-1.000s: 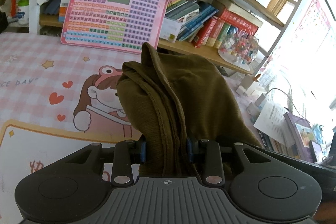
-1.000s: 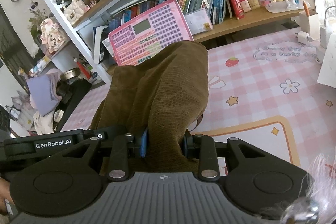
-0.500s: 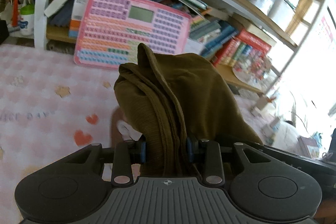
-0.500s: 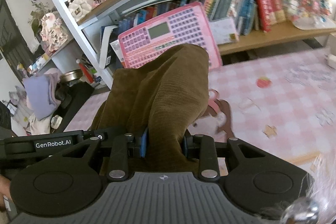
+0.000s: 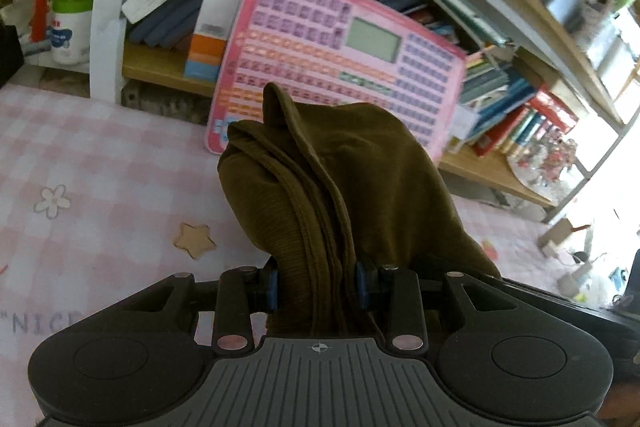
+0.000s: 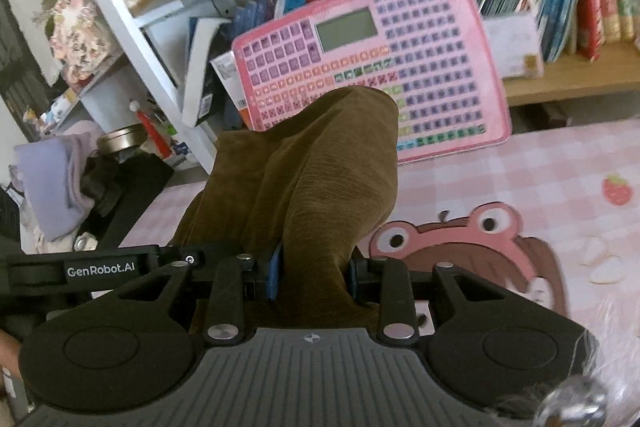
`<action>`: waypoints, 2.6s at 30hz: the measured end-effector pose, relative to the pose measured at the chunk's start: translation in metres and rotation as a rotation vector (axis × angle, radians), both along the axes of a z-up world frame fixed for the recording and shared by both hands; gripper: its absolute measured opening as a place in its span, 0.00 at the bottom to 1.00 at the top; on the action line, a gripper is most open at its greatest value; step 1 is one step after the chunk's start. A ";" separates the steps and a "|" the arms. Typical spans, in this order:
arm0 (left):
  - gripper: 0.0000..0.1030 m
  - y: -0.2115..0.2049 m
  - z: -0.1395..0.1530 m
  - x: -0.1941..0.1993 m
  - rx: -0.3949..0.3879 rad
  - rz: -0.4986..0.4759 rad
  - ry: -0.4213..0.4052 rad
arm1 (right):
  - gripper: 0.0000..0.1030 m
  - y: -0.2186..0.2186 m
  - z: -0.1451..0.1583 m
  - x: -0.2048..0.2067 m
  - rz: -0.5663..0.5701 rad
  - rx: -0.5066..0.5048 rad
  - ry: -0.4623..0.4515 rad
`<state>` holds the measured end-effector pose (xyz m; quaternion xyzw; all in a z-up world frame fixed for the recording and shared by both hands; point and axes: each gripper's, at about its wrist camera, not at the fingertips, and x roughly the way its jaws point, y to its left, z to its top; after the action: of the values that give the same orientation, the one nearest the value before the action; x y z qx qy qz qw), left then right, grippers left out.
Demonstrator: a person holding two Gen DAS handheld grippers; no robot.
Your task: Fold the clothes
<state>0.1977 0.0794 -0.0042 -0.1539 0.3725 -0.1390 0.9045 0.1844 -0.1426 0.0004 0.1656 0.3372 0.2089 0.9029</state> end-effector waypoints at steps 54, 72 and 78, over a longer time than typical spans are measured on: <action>0.93 -0.045 0.006 -0.139 0.329 0.181 -0.093 | 0.88 -0.007 -0.009 -0.118 -0.154 -0.314 -0.028; 1.00 -0.050 0.006 -0.155 0.390 0.221 -0.100 | 0.89 -0.008 -0.011 -0.134 -0.142 -0.354 -0.028; 1.00 -0.050 0.007 -0.155 0.386 0.220 -0.097 | 0.89 -0.007 -0.011 -0.134 -0.139 -0.364 -0.022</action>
<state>0.0424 0.0291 0.0027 -0.0109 0.3293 0.0272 0.9438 0.0502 -0.1495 -0.0109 0.0202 0.3471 0.0833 0.9339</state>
